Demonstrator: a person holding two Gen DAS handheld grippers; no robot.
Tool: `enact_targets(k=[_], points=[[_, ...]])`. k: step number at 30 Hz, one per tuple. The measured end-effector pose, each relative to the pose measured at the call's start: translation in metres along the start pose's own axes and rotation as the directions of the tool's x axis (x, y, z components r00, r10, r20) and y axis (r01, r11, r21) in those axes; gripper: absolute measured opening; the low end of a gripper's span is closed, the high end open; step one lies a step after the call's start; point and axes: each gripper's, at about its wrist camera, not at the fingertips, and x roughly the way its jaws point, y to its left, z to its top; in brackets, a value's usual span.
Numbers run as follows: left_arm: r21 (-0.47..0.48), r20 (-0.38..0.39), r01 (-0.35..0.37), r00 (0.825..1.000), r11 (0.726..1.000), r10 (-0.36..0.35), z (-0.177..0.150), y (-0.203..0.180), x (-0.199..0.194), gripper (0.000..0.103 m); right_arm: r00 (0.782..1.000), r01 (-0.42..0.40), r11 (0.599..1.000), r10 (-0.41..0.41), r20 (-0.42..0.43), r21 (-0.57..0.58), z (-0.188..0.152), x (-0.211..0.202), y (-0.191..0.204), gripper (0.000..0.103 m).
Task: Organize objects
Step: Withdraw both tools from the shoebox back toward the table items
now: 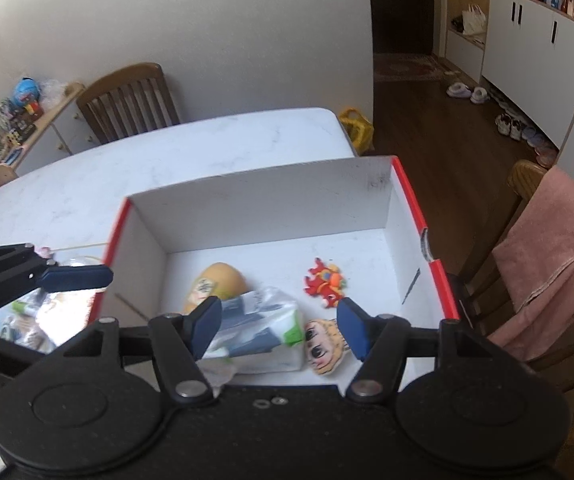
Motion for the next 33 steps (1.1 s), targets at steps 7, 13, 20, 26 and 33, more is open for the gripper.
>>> enact_targets(k=[7,13,20,26,33], points=[[-0.026,0.052,0.001,0.999,1.0,0.0,-0.012,0.01,-0.036,0.067,1.0,-0.01,1.0,0.01,0.029,-0.01,-0.011,-0.021,0.025,0.064],[-0.07,0.073,-0.007,0.997,0.998,0.012,-0.027,0.025,-0.064,0.067,0.998,-0.028,1.0,0.029,0.049,-0.014,-0.021,-0.034,0.048,0.071],[-0.113,0.1,-0.027,0.994,0.993,0.038,-0.05,0.05,-0.094,0.076,0.997,-0.037,0.999,0.038,0.064,-0.021,-0.034,-0.041,0.08,0.075],[-0.126,0.1,-0.072,0.991,0.989,0.085,-0.073,0.071,-0.112,0.079,0.996,-0.051,0.999,0.052,0.067,-0.017,-0.045,-0.042,0.106,0.082],[-0.19,0.098,-0.09,0.989,0.978,0.11,-0.103,0.103,-0.131,0.082,0.995,-0.071,0.996,0.075,0.067,-0.059,-0.059,-0.038,0.145,0.091]])
